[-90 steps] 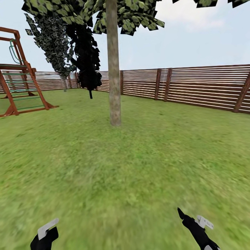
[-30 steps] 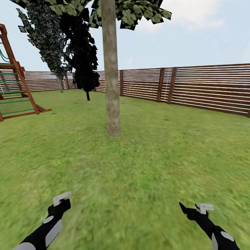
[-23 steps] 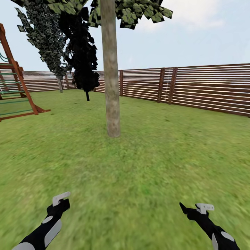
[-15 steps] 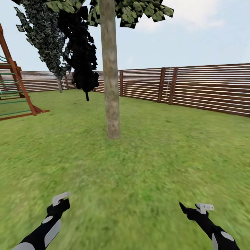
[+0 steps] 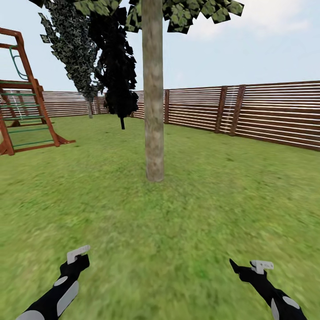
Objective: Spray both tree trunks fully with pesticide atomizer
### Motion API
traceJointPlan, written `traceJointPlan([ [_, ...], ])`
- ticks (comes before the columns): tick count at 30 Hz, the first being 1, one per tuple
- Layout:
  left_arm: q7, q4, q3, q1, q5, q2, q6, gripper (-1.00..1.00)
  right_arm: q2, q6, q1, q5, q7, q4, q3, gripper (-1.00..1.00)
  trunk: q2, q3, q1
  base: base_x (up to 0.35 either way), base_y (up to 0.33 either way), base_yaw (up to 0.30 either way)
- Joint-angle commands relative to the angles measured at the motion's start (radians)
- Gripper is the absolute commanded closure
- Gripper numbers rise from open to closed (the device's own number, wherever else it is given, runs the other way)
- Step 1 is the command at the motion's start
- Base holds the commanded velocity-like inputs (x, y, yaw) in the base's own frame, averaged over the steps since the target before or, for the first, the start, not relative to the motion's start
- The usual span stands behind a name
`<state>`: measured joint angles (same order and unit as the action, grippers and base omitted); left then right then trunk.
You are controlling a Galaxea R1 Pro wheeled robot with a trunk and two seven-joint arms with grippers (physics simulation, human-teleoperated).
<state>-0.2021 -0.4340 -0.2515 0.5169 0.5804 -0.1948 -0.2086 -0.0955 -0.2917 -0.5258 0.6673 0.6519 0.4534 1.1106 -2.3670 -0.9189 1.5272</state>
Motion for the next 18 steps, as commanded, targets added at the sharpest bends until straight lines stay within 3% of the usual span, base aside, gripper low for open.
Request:
traceJointPlan([
  [1, 0.000, 0.000, 0.000, 0.000, -0.001, 0.000, 0.000, 1.00, 0.000, 0.000, 0.000, 0.000, 0.000, 0.000, 0.000, -1.00, 0.000, 0.000, 0.000, 0.332, 0.000, 0.033],
  [18, 0.001, 0.000, 0.000, 0.000, -0.001, 0.000, 0.000, 1.00, -0.004, 0.000, 0.000, -0.002, 0.000, 0.002, 0.000, -1.00, 0.000, 0.006, 0.000, 0.332, 0.000, 0.002],
])
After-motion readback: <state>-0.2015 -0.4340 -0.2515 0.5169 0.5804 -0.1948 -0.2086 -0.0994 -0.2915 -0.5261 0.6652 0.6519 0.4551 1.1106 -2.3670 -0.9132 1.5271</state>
